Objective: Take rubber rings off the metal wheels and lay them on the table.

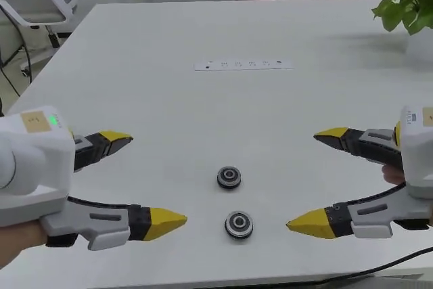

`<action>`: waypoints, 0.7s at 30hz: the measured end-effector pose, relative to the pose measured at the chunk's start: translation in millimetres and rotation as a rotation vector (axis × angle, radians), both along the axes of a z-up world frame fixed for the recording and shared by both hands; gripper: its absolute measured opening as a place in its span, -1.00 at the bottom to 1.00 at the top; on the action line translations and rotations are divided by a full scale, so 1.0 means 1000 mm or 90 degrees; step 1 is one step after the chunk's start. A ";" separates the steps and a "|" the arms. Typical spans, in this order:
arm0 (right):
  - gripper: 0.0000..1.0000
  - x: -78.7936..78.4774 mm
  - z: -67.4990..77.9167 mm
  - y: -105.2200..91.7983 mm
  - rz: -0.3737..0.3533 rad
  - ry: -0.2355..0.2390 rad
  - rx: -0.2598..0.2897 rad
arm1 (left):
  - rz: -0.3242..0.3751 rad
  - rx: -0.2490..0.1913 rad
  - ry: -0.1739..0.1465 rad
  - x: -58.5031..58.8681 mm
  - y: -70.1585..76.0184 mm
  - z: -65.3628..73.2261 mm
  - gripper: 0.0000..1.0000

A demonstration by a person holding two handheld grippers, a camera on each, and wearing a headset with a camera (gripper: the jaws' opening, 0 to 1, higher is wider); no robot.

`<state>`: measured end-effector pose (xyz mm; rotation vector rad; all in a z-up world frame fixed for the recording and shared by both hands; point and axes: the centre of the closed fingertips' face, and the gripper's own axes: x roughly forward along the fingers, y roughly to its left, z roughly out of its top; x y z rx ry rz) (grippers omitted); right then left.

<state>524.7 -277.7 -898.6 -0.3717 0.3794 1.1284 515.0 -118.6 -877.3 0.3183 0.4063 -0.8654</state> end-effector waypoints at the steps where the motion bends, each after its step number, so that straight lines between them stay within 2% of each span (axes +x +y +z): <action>1: 0.80 0.001 0.000 0.001 0.002 -0.001 0.000 | -0.002 0.003 -0.001 0.001 0.000 0.000 0.75; 6: 0.73 0.003 -0.001 0.009 0.022 0.001 0.002 | -0.015 0.008 -0.004 0.005 -0.003 -0.001 0.70; 10: 0.62 0.003 -0.005 0.014 0.038 0.004 0.001 | -0.028 0.016 0.001 0.007 -0.006 -0.007 0.66; 16: 0.50 0.006 -0.014 0.018 0.058 0.009 -0.003 | -0.045 0.007 0.023 0.009 -0.012 -0.015 0.59; 21: 0.36 0.010 -0.018 0.021 0.064 0.033 0.011 | -0.057 0.005 0.034 0.012 -0.017 -0.023 0.54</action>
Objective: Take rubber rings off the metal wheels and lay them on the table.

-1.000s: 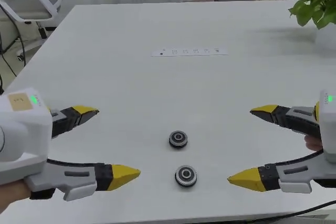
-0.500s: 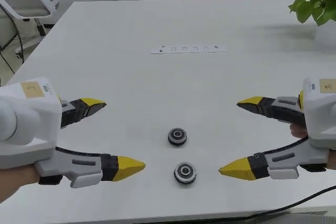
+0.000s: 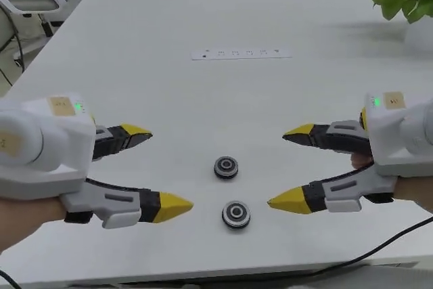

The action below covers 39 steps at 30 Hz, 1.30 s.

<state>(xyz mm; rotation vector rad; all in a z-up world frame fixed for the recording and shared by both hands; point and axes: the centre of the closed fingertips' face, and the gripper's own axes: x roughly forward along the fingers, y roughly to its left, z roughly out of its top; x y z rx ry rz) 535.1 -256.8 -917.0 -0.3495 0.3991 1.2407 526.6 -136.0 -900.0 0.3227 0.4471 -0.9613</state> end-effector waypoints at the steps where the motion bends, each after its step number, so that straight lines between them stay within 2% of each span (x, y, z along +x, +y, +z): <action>1: 0.33 0.001 -0.002 0.000 0.001 0.002 -0.002 | -0.003 0.001 0.003 0.000 -0.001 -0.002 0.53; 5: 0.17 0.004 -0.007 0.003 0.006 0.010 0.000 | -0.010 0.002 0.010 0.004 -0.003 -0.005 0.46; 14: 0.01 0.004 -0.017 0.009 0.019 0.022 -0.009 | -0.028 -0.008 0.025 0.007 -0.012 -0.012 0.34; 25: -0.16 0.003 -0.024 0.016 0.035 0.037 0.002 | -0.068 -0.003 0.040 0.003 -0.027 -0.022 0.20; 32: -0.17 0.001 -0.033 0.020 0.047 0.056 0.000 | -0.097 0.008 0.055 -0.002 -0.036 -0.032 0.10; 36: -0.16 -0.002 -0.041 0.022 0.057 0.064 -0.011 | -0.108 0.010 0.064 -0.004 -0.040 -0.037 0.08; 39: -0.19 -0.005 -0.047 0.023 0.067 0.071 -0.020 | -0.120 0.023 0.067 -0.006 -0.043 -0.043 0.07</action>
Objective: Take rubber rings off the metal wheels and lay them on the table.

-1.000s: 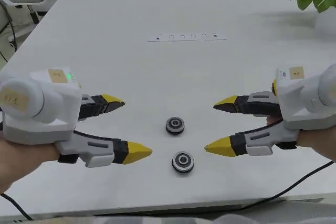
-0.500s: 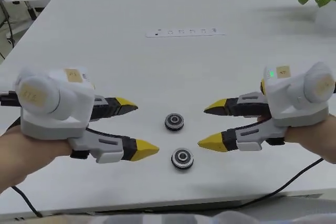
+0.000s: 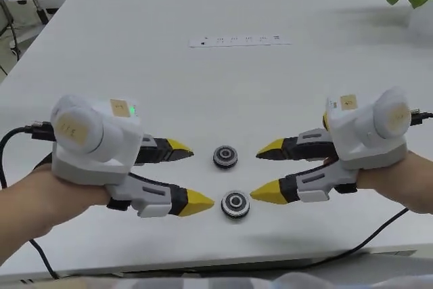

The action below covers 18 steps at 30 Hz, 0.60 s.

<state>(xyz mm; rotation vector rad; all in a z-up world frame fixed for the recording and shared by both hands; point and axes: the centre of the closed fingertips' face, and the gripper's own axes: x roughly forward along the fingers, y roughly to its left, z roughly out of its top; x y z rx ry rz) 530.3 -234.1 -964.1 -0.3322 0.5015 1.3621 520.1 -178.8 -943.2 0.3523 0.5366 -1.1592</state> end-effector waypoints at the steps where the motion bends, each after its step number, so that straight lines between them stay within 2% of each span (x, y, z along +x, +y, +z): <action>1: -0.19 -0.001 -0.002 0.000 0.003 0.000 -0.003 | -0.004 0.003 0.001 -0.001 -0.001 -0.001 0.05; 8: -0.22 -0.008 -0.018 0.003 0.027 0.012 -0.029 | -0.035 0.022 0.010 -0.005 -0.008 -0.012 -0.05; 18: -0.31 -0.013 -0.036 0.004 0.056 0.016 -0.059 | -0.072 0.048 0.020 -0.004 -0.019 -0.028 -0.17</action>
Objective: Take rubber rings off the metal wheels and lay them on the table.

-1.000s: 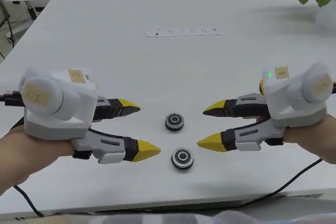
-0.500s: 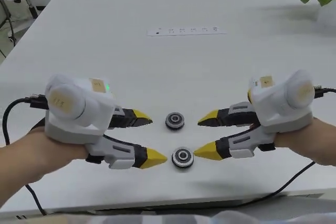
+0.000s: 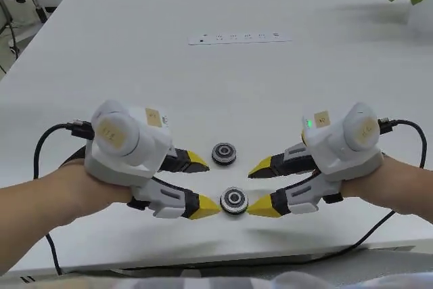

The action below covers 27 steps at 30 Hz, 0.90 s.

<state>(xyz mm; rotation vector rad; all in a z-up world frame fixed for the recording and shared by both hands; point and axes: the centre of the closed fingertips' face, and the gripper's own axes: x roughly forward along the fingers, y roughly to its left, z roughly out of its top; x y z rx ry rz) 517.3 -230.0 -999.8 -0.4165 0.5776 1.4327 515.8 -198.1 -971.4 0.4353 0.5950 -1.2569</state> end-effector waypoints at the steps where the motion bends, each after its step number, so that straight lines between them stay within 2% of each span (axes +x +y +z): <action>1: -0.31 0.000 -0.002 0.000 0.002 0.000 -0.002 | -0.001 0.000 0.002 0.000 -0.001 -0.001 -0.18; 6: -0.34 0.003 -0.005 0.002 -0.003 0.006 0.003 | -0.013 0.008 0.007 0.002 -0.007 -0.009 -0.25; 18: -0.36 0.001 -0.008 0.002 -0.005 0.014 0.002 | -0.019 0.006 0.023 0.002 -0.024 -0.020 -0.48; 27: -0.37 -0.001 -0.011 0.001 -0.002 0.014 -0.002 | -0.024 0.020 0.010 0.003 -0.027 -0.028 -0.61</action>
